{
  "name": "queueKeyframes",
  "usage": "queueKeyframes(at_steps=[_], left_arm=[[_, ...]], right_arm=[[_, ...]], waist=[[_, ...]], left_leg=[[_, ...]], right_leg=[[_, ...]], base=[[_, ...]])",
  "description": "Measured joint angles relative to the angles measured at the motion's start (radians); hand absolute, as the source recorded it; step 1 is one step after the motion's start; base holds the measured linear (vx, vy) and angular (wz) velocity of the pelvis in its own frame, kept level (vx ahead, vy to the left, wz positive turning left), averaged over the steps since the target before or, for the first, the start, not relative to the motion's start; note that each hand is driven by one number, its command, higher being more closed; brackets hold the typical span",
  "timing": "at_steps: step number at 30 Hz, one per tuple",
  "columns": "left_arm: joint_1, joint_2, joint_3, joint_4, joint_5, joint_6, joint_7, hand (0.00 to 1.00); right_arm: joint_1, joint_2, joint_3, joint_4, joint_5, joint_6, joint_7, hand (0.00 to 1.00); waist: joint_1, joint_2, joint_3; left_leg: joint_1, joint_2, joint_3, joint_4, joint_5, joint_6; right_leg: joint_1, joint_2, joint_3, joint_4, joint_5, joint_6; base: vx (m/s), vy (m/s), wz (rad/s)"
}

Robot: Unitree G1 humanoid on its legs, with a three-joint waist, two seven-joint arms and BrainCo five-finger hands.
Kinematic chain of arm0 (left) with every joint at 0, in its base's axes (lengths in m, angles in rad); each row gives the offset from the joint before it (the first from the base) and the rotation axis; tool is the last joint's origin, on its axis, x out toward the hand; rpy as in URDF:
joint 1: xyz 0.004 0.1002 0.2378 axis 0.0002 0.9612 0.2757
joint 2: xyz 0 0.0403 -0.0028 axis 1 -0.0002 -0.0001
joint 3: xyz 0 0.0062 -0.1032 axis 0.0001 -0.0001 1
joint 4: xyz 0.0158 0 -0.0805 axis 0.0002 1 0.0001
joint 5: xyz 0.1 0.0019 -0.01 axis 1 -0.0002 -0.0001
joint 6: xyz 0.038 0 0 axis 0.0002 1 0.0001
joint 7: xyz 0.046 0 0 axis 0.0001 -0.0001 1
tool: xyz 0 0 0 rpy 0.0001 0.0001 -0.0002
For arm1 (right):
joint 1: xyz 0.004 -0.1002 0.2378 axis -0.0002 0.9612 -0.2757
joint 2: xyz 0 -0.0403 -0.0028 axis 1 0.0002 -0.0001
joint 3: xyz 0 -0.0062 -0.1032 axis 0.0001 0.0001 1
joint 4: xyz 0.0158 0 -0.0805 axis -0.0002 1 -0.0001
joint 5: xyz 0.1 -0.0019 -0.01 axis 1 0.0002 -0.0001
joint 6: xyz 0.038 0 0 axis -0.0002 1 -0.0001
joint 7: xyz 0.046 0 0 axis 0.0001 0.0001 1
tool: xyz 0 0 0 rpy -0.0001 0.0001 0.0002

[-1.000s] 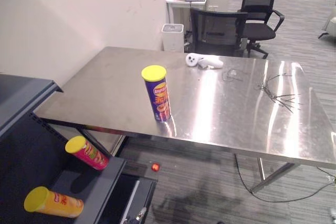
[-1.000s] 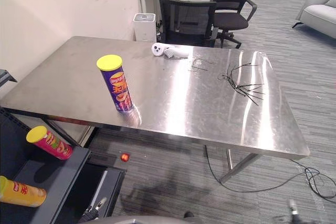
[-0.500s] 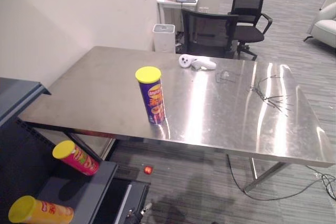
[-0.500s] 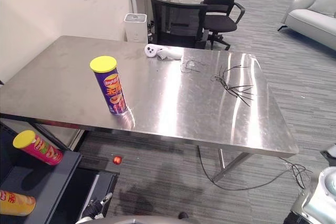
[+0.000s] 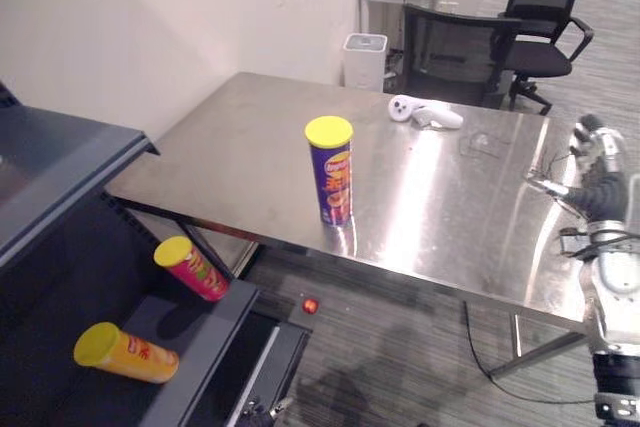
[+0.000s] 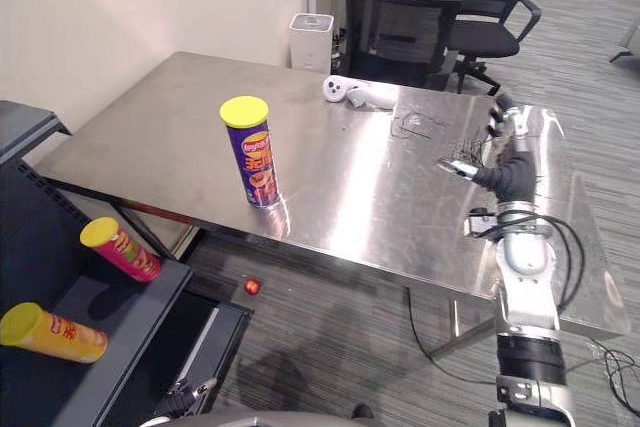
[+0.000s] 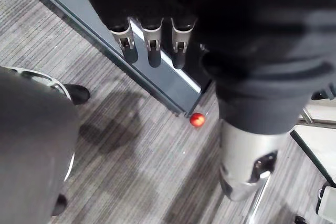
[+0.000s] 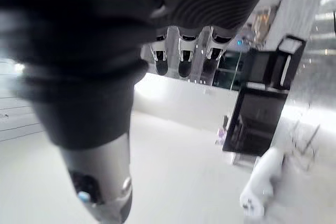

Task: Put the gum and the chips on the shelf.

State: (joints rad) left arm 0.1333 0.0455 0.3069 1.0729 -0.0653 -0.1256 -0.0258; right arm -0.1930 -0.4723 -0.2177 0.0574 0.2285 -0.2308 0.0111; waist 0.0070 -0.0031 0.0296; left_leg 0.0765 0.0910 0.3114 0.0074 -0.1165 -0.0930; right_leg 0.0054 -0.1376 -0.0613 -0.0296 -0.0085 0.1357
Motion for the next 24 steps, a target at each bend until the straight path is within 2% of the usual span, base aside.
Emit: queueKeyframes(at_steps=[4,9,13,17,24], left_arm=[[-0.006,0.007,-0.013,-0.001,-0.001,-0.003,0.001,0.0],[-0.006,0.021,-0.024,-0.001,-0.001,-0.002,0.002,0.0],[-0.005,0.028,-0.025,0.001,0.0,0.0,0.01,0.0],[-0.005,0.03,-0.025,0.001,0.0,0.002,0.011,0.0],[-0.009,0.036,-0.028,0.001,0.0,0.003,0.011,0.0]], right_arm=[[-0.026,0.001,0.064,0.0,0.051,0.001,0.037,0.0],[-0.052,0.007,0.116,0.0,0.068,0.002,0.061,0.0],[-0.083,0.011,0.184,0.0,0.133,0.009,0.076,0.0],[-0.112,0.01,0.241,0.001,0.146,0.02,0.108,0.0],[-0.197,0.01,0.31,0.045,0.148,0.024,0.106,0.0]], waist=[[0.002,-0.002,0.016],[0.0,-0.009,0.026],[0.0,-0.009,0.032],[0.0,-0.01,0.033],[0.01,-0.014,0.057]], left_leg=[[-0.014,-0.008,-0.026,0.001,0.009,0.013],[-0.021,-0.009,-0.05,0.003,0.016,0.015],[-0.021,-0.009,-0.056,-0.005,0.024,0.016],[-0.021,-0.009,-0.071,-0.005,0.025,0.016],[-0.022,-0.009,-0.077,-0.006,0.029,0.017]], right_leg=[[0.004,-0.009,-0.024,-0.008,0.009,-0.001],[0.009,-0.01,-0.047,-0.011,0.009,-0.001],[0.017,-0.008,-0.055,-0.026,0.017,-0.003],[0.03,-0.008,-0.07,-0.031,0.017,-0.003],[0.036,-0.008,-0.076,-0.036,0.02,-0.004]], base=[[-0.05,0.002,0.17],[-0.04,-0.013,0.13],[-0.01,-0.012,0.04],[0.01,-0.01,0.1],[0.0,-0.001,0.02]])
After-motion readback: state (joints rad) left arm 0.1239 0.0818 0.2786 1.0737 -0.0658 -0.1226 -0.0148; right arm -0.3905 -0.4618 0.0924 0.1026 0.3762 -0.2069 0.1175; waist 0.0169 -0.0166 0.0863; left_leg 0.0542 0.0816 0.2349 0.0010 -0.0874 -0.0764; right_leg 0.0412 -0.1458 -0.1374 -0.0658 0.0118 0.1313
